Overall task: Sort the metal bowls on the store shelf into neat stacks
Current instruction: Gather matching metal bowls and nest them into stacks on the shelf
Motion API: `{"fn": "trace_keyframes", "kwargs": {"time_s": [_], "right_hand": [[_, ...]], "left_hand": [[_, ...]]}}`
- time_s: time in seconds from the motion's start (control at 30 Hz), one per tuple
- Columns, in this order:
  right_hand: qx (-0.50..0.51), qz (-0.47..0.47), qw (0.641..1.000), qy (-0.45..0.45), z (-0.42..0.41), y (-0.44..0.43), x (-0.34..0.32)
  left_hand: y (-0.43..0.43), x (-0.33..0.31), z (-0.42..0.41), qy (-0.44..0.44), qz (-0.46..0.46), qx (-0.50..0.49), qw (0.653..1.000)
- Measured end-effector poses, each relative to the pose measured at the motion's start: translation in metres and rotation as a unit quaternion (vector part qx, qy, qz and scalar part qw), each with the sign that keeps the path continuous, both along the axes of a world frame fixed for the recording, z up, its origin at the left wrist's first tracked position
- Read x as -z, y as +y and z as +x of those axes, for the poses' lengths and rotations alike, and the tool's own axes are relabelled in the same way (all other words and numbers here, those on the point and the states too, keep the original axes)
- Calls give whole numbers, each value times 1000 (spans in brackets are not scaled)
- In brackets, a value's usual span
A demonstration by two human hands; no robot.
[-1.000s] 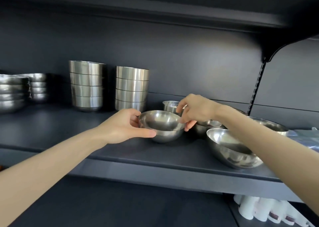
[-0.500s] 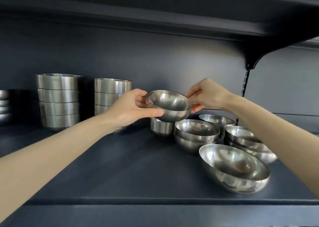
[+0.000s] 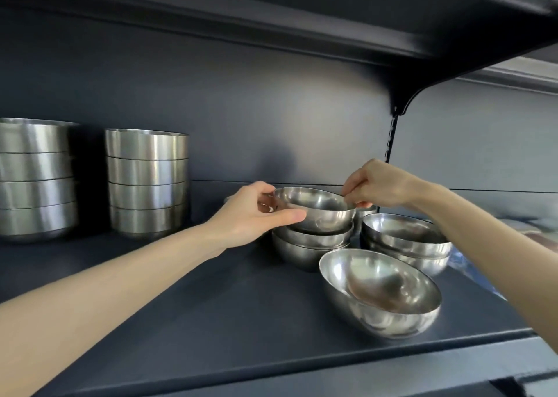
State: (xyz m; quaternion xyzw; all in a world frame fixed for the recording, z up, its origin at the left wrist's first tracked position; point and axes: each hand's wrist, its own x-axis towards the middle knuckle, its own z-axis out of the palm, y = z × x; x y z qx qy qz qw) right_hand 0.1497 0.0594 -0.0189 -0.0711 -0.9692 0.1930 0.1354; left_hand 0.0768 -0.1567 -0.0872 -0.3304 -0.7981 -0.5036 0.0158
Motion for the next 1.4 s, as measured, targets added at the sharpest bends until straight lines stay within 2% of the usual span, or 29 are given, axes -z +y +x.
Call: {"fn": "trace_keyframes", "kwargs": {"time_s": [0.23, 0.47, 0.7, 0.9, 1.1, 1.4], "right_hand": [[-1, 20, 1000, 20, 0, 5, 15], [-13, 22, 999, 30, -1, 7, 19], [-64, -90, 994, 15, 2, 21, 22], [-109, -135, 985, -14, 10, 26, 24], [-124, -121, 985, -28, 15, 35, 26], [-140, -158, 977, -11, 13, 33, 30]], "left_hand": [[2, 11, -2, -12, -9, -4, 1000], [5, 15, 2, -25, 29, 14, 999], [5, 16, 8, -12, 32, 17, 999], [5, 15, 8, 1, 44, 32, 998], [4, 19, 2, 7, 27, 24, 999], [3, 22, 3, -1, 28, 27, 999]]}}
